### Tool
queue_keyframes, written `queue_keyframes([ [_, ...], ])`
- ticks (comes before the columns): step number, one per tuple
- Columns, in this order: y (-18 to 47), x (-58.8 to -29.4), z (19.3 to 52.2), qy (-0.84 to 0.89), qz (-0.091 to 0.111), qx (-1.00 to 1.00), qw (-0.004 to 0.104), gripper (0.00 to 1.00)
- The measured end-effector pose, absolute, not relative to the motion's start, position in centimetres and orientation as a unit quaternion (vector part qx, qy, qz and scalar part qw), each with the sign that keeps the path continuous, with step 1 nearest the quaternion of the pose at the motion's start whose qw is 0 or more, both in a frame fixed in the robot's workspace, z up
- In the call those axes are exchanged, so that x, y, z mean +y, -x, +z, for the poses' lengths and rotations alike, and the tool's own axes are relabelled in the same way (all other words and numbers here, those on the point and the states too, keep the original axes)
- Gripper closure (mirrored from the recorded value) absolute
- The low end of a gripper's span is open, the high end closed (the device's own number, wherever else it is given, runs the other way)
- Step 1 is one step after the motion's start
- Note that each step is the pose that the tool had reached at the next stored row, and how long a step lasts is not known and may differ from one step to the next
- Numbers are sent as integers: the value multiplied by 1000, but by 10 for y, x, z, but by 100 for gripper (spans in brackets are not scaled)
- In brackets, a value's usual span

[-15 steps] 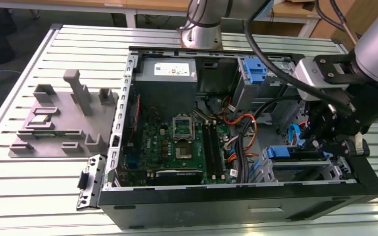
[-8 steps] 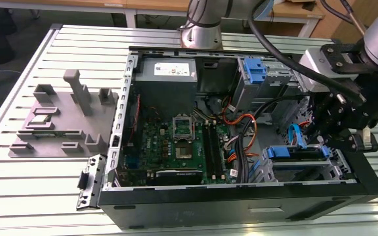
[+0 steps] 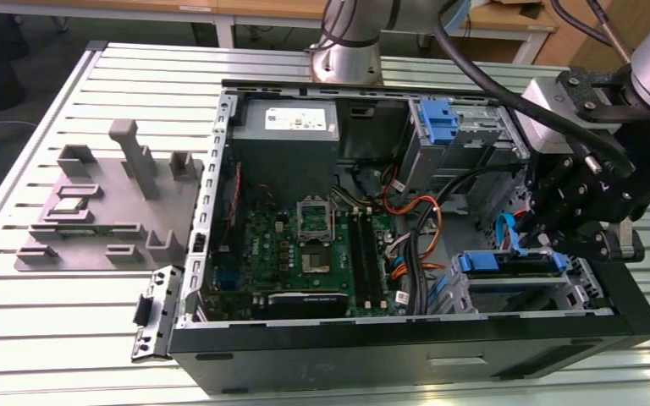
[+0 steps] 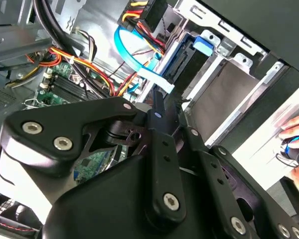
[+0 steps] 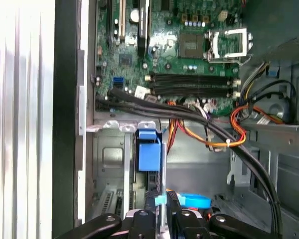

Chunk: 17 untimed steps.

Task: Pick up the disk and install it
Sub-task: 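Insert the first disk wire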

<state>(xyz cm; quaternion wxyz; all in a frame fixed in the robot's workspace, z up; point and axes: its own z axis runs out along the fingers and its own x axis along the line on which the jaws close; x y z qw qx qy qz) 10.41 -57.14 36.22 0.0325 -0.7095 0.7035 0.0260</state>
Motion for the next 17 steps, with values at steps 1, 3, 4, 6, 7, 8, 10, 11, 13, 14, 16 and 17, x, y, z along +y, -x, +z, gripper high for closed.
queue_keyframes([
  [1, -104, -571, 362, 709, 26, 704, 32, 76],
  [3, -104, -571, 362, 709, 26, 704, 32, 76],
  [4, -104, -571, 362, 709, 26, 704, 32, 76],
  [6, -104, -571, 362, 709, 26, 704, 32, 76],
  [7, -105, -571, 362, 708, 26, 705, 32, 76],
  [8, -105, -571, 362, 707, 26, 706, 32, 76],
  [10, -105, -571, 362, 704, 26, 709, 32, 76],
  [11, -105, -570, 362, 703, 26, 710, 32, 76],
  [13, -106, -568, 362, 702, 26, 711, 32, 76],
  [14, -106, -567, 361, 702, 26, 711, 32, 76],
  [16, -107, -566, 361, 702, 26, 711, 33, 76],
  [17, -108, -566, 361, 702, 26, 711, 33, 76],
])
